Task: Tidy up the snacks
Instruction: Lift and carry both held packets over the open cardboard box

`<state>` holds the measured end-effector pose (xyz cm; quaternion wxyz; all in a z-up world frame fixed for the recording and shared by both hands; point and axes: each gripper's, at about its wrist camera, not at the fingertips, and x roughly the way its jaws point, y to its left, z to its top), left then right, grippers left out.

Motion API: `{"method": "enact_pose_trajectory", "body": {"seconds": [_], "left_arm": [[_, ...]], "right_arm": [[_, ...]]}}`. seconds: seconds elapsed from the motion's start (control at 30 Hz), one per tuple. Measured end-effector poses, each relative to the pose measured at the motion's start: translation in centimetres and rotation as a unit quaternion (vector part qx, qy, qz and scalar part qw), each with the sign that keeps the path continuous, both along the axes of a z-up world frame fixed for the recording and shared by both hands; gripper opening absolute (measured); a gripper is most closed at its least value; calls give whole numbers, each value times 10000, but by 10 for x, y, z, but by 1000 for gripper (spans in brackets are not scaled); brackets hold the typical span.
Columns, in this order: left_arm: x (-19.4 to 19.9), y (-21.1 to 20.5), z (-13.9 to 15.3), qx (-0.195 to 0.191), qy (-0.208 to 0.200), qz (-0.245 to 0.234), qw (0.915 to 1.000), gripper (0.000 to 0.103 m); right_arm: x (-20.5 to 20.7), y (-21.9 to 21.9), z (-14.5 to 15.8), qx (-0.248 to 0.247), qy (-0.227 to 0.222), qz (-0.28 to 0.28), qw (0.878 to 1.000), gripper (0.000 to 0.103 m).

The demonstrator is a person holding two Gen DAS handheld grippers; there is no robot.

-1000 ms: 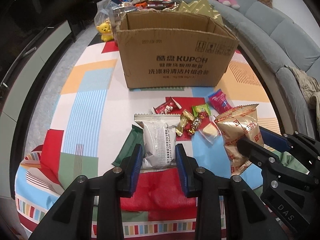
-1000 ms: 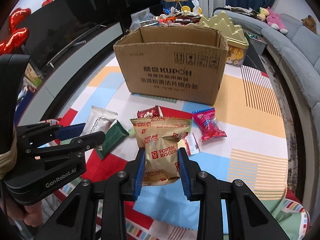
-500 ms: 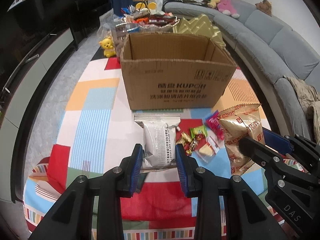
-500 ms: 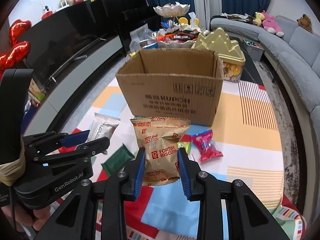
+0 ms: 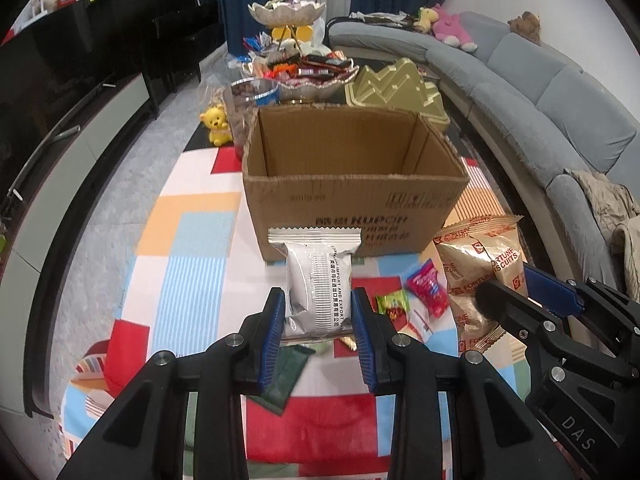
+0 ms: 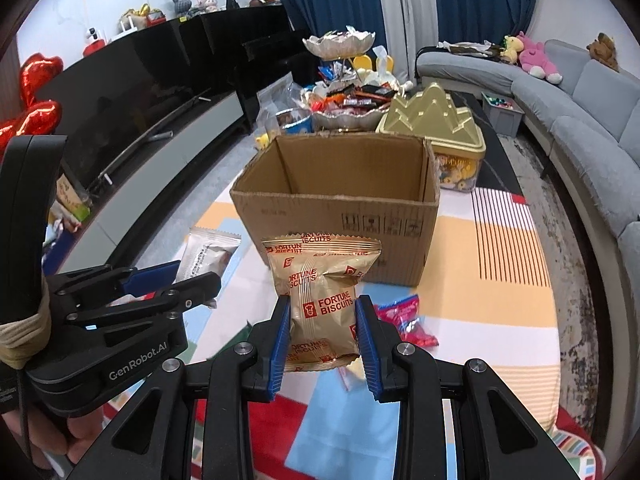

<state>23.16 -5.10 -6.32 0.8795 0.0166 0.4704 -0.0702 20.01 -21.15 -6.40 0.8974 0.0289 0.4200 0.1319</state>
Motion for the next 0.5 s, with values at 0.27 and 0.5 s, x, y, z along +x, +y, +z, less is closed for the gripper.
{"method": "enact_pose_trajectory", "body": {"seconds": [0.27, 0.5], "left_arm": [[21, -2, 19, -10, -212, 6, 9998, 33], [41, -4, 33, 12, -374, -17, 9993, 33]], "right_arm": [[20, -3, 19, 14, -265, -71, 9996, 33], [40, -6, 29, 5, -422, -134, 9990, 33]]}}
